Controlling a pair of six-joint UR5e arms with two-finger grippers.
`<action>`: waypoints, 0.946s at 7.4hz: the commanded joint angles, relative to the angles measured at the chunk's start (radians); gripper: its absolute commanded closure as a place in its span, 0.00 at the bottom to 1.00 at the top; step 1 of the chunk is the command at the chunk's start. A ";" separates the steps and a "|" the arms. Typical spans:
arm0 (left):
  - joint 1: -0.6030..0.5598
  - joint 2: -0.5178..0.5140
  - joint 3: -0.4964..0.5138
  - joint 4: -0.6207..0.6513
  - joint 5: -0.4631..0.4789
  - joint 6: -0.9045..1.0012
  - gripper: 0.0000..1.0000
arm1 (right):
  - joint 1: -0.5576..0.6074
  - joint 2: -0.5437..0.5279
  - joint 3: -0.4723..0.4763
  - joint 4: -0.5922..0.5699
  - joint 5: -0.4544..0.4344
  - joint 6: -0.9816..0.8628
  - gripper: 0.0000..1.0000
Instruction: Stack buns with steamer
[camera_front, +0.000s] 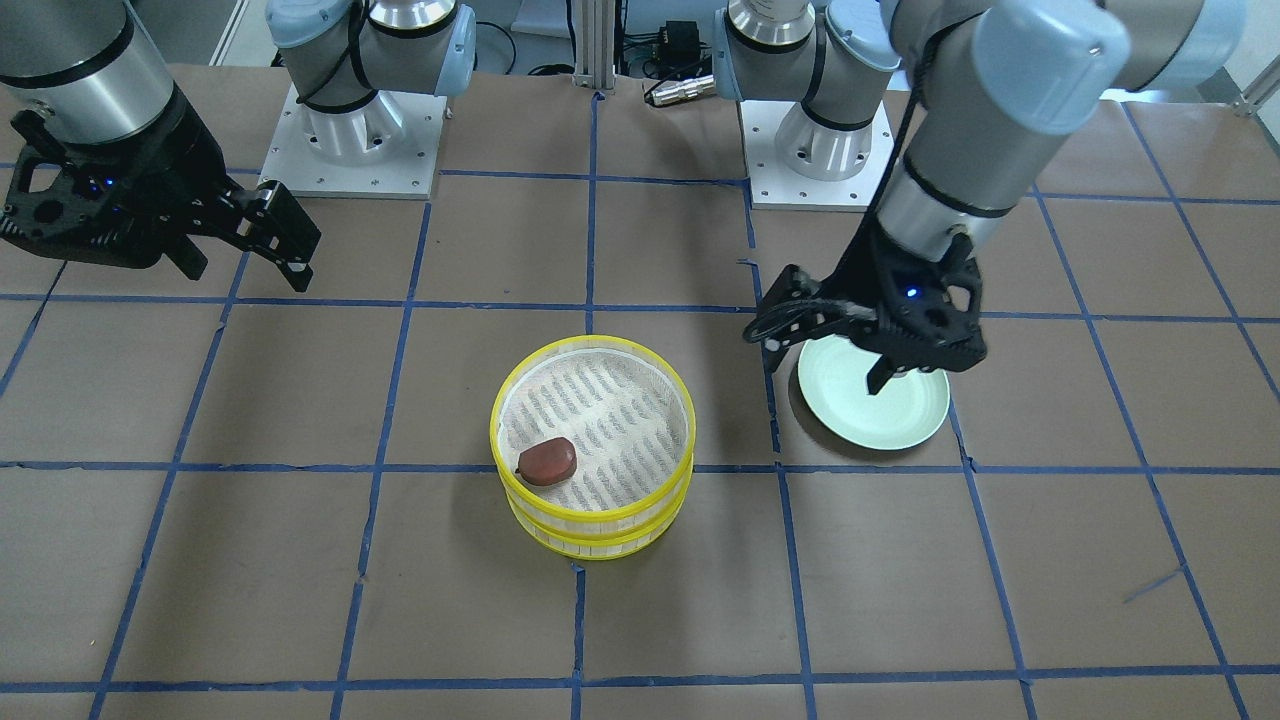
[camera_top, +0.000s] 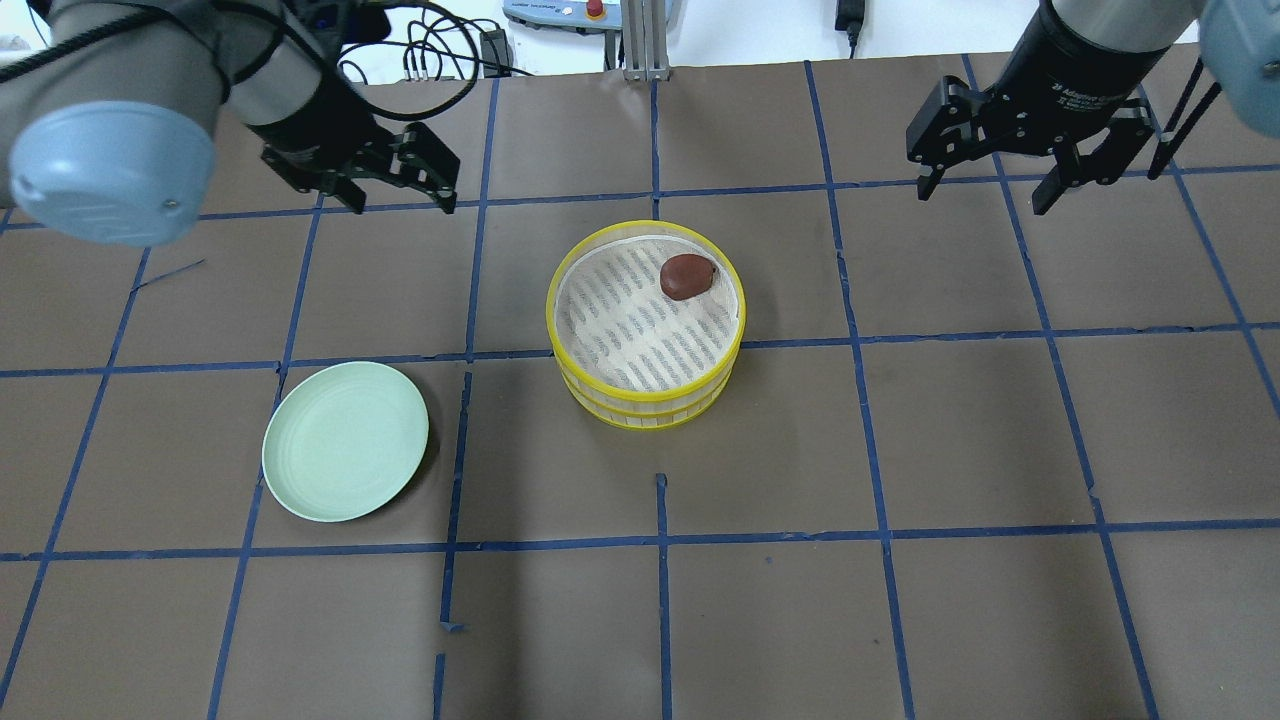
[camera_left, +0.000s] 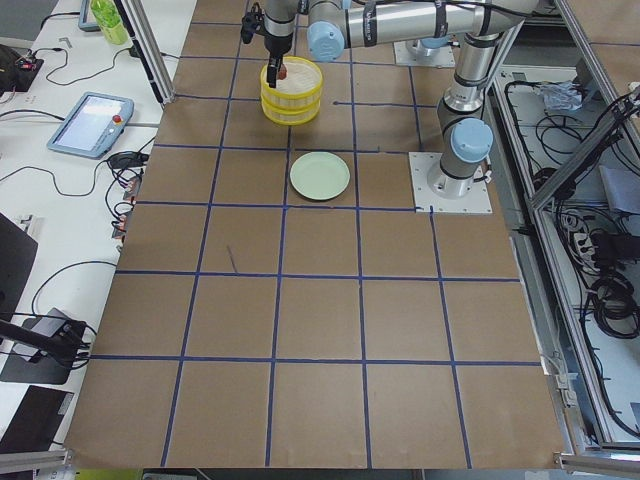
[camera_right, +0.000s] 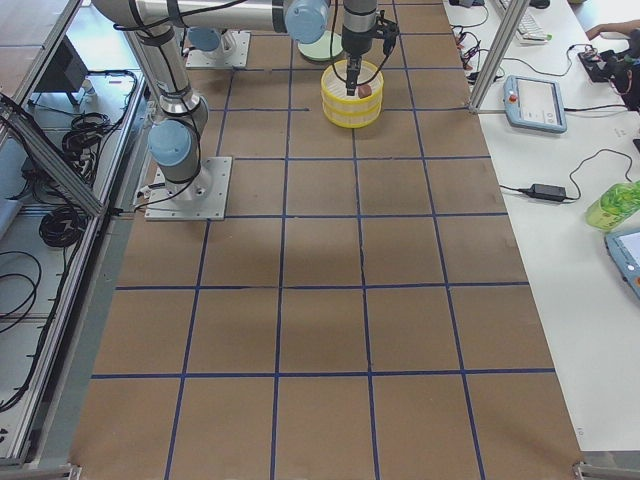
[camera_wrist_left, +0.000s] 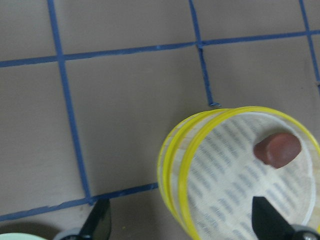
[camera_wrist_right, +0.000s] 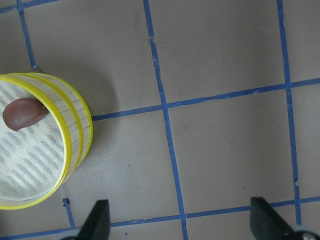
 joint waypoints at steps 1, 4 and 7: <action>0.029 0.076 0.019 -0.135 0.059 0.024 0.00 | 0.000 -0.001 0.000 0.000 0.000 0.000 0.01; 0.042 0.110 0.045 -0.300 0.125 0.022 0.00 | 0.000 0.000 0.000 0.000 0.000 0.000 0.01; 0.032 0.109 0.042 -0.308 0.085 0.002 0.00 | 0.000 -0.001 -0.001 0.000 0.000 0.000 0.00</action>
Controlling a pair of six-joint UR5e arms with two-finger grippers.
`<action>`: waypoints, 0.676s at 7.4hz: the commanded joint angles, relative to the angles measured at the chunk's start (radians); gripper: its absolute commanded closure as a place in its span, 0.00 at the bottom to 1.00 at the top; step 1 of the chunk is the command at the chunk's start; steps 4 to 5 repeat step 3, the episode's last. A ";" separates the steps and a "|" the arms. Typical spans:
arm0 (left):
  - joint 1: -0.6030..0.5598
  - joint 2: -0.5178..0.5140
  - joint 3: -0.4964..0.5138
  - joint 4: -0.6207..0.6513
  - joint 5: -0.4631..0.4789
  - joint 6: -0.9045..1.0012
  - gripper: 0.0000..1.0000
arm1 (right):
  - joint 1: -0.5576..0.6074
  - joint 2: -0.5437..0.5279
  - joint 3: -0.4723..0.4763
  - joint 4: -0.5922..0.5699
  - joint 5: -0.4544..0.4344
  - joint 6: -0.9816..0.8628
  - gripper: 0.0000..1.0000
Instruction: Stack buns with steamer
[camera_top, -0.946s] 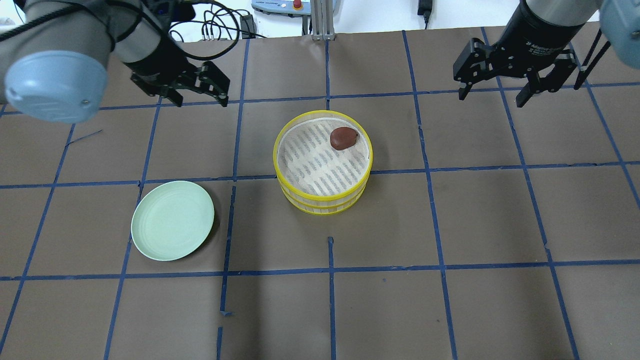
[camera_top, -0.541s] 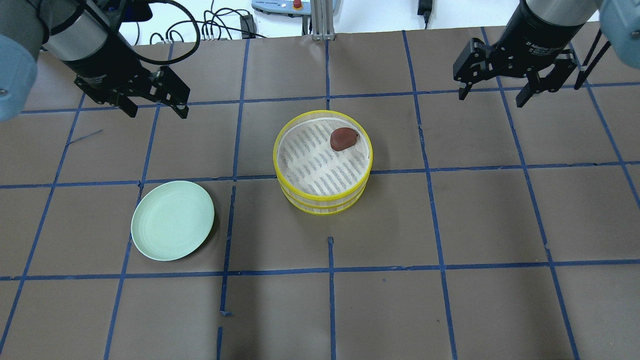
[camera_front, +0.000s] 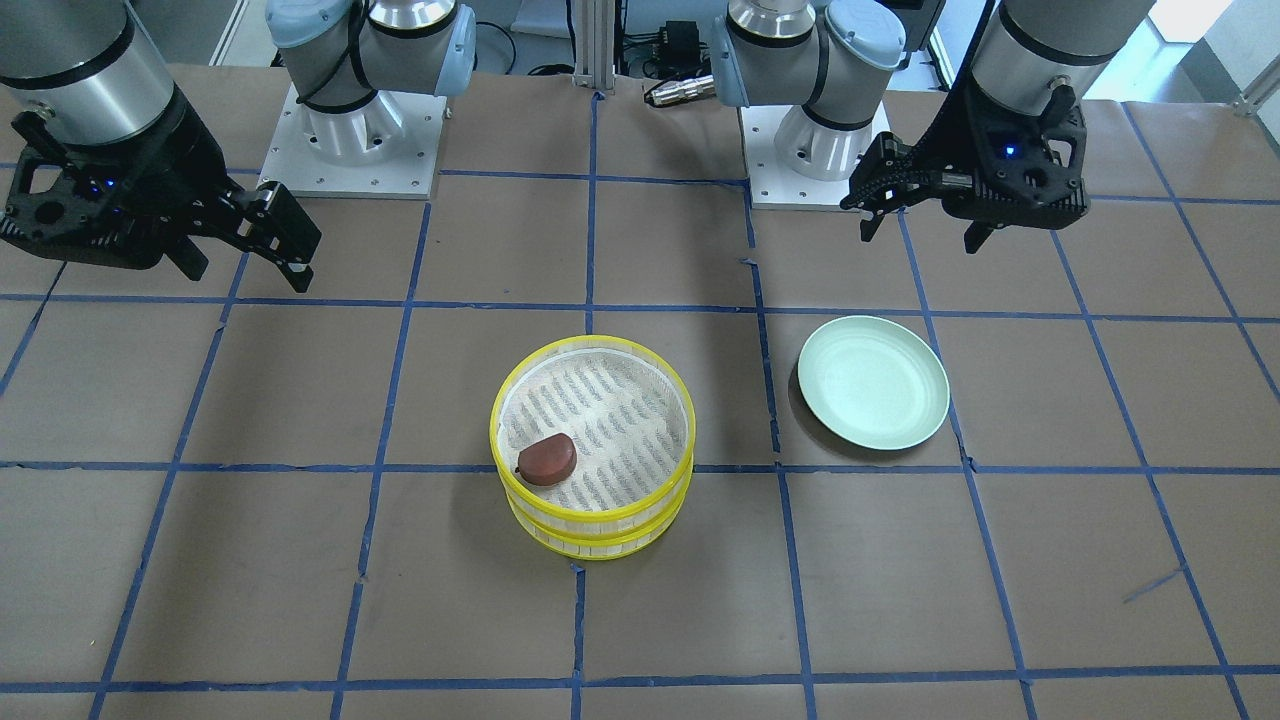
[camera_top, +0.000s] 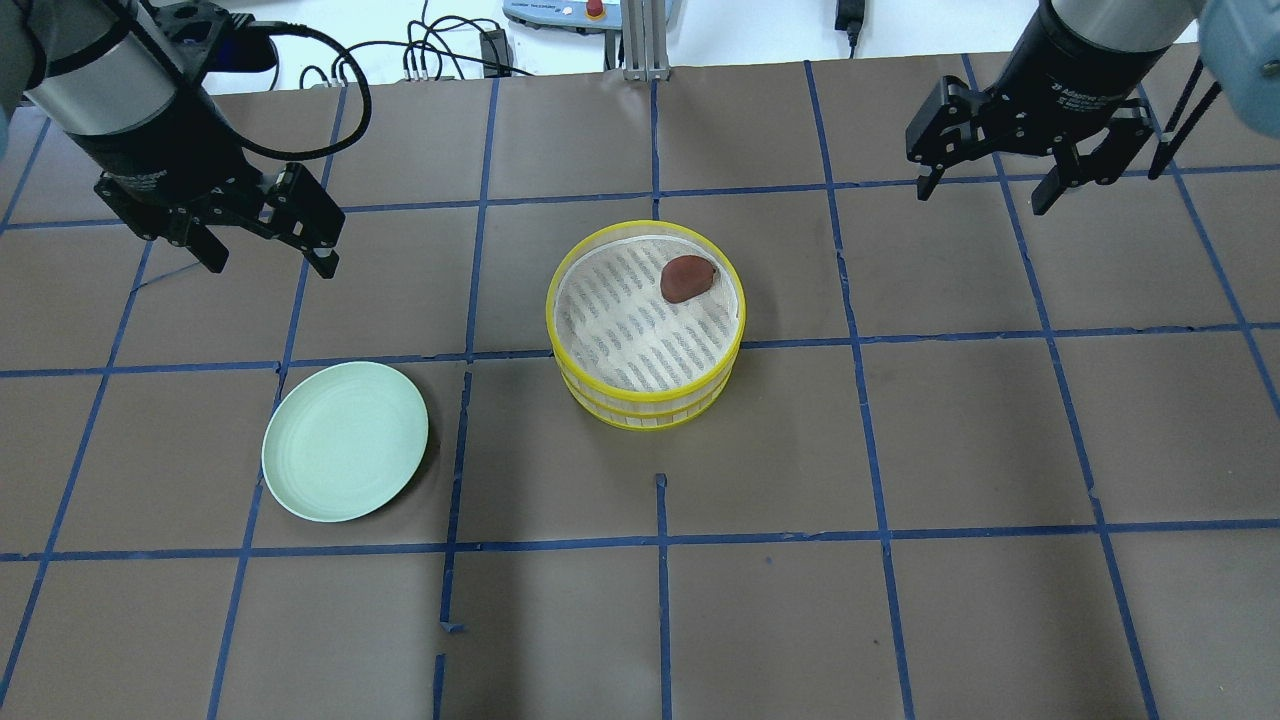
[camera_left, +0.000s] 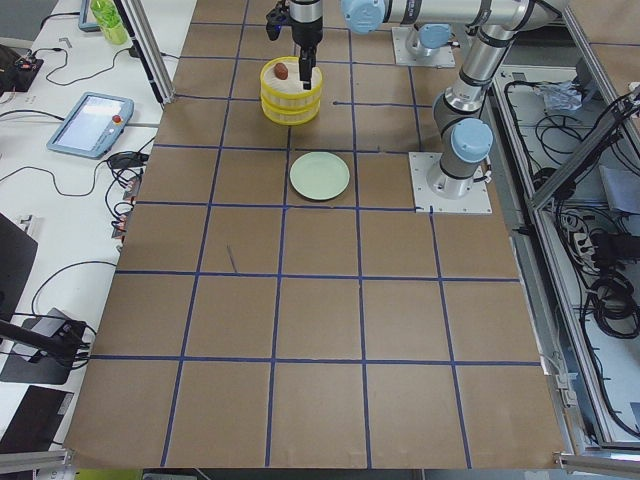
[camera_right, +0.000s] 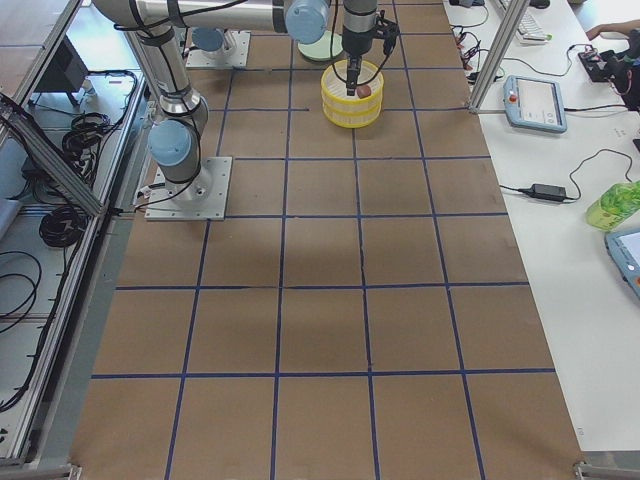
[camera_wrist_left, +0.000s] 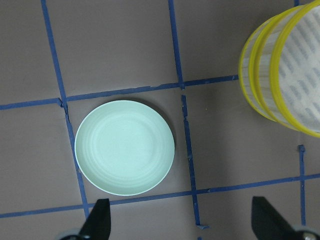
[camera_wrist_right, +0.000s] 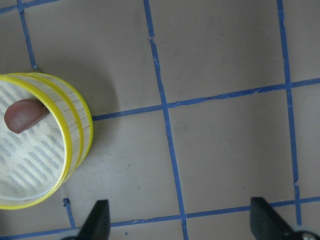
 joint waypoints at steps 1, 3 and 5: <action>-0.003 -0.002 0.001 -0.002 -0.044 -0.009 0.00 | 0.000 0.001 0.000 0.000 -0.001 0.000 0.01; -0.003 -0.002 -0.008 -0.002 -0.047 -0.009 0.00 | 0.000 0.001 0.000 0.000 0.000 0.000 0.00; -0.003 -0.002 -0.008 -0.002 -0.047 -0.009 0.00 | 0.000 0.001 0.000 0.000 0.000 0.000 0.00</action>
